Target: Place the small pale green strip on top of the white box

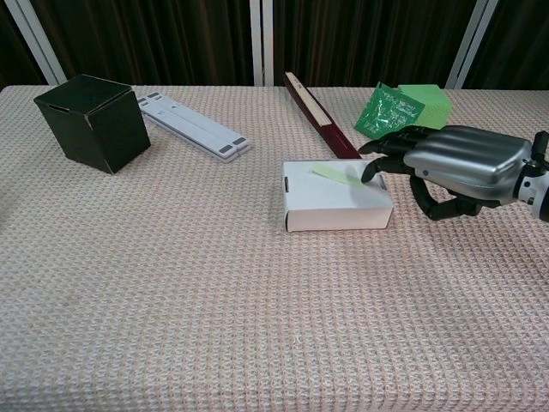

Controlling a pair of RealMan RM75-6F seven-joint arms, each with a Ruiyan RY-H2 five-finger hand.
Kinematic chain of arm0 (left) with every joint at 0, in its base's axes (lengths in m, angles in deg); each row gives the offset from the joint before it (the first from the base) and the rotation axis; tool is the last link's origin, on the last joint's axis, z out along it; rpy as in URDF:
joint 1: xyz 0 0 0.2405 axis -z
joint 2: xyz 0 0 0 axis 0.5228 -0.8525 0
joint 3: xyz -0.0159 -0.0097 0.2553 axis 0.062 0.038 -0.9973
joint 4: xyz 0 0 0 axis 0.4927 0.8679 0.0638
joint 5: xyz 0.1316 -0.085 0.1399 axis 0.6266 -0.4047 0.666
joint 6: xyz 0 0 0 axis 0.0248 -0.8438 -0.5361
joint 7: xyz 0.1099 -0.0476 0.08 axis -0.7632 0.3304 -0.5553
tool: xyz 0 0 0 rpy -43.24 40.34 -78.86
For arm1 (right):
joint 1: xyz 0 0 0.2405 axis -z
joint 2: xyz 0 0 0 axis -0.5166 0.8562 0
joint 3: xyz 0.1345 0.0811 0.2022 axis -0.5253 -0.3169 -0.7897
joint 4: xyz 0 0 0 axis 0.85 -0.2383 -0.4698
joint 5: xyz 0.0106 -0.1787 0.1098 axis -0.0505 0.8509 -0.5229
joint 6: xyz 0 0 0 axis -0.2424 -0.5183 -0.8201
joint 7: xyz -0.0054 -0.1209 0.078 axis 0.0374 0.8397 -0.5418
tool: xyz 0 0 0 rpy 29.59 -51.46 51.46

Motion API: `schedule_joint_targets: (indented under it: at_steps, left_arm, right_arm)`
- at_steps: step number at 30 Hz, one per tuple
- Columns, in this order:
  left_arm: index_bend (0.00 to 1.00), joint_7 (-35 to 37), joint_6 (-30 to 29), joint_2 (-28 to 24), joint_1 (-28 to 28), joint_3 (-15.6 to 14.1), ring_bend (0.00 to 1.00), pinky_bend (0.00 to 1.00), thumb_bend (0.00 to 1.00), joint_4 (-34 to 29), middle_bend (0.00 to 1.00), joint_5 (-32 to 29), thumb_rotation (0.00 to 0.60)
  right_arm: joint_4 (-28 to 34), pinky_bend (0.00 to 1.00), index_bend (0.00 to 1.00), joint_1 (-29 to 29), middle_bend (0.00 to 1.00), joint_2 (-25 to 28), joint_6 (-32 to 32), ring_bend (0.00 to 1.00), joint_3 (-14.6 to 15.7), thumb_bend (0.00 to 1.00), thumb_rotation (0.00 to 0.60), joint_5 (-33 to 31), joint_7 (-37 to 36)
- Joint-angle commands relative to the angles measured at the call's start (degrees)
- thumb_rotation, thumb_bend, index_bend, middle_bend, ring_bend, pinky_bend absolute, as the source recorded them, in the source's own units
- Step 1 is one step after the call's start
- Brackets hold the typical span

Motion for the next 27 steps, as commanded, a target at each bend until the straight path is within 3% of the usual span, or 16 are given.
schedule_joint_targets:
  at_steps: [1,11,27]
  left_arm:
    - [0.40,-0.02,-0.02,-0.03,-0.01,0.06,0.15,0.23,0.30,-0.02,0.25,-0.01,0.554]
    - [0.40,-0.16,0.20,0.15,0.02,0.06,0.15,0.23,0.30,-0.23,0.25,0.02,0.553]
    - [0.40,0.14,0.09,0.14,0.26,0.42,0.15,0.23,0.30,-0.65,0.25,0.37,0.555]
  right_arm:
    - [0.04,0.00,0.22,0.26,0.00,0.21,-1.29,0.00,-0.01,1.00,0.559,1.06,-0.99]
    - [-0.97,0.00,0.22,0.37,0.00,-0.30,-0.47,0.00,1.11,1.00,0.556,1.58,-1.70]
    - [-0.66,0.00,0.22,0.77,0.00,0.28,-1.66,0.00,0.42,1.00,0.559,1.37,-2.34]
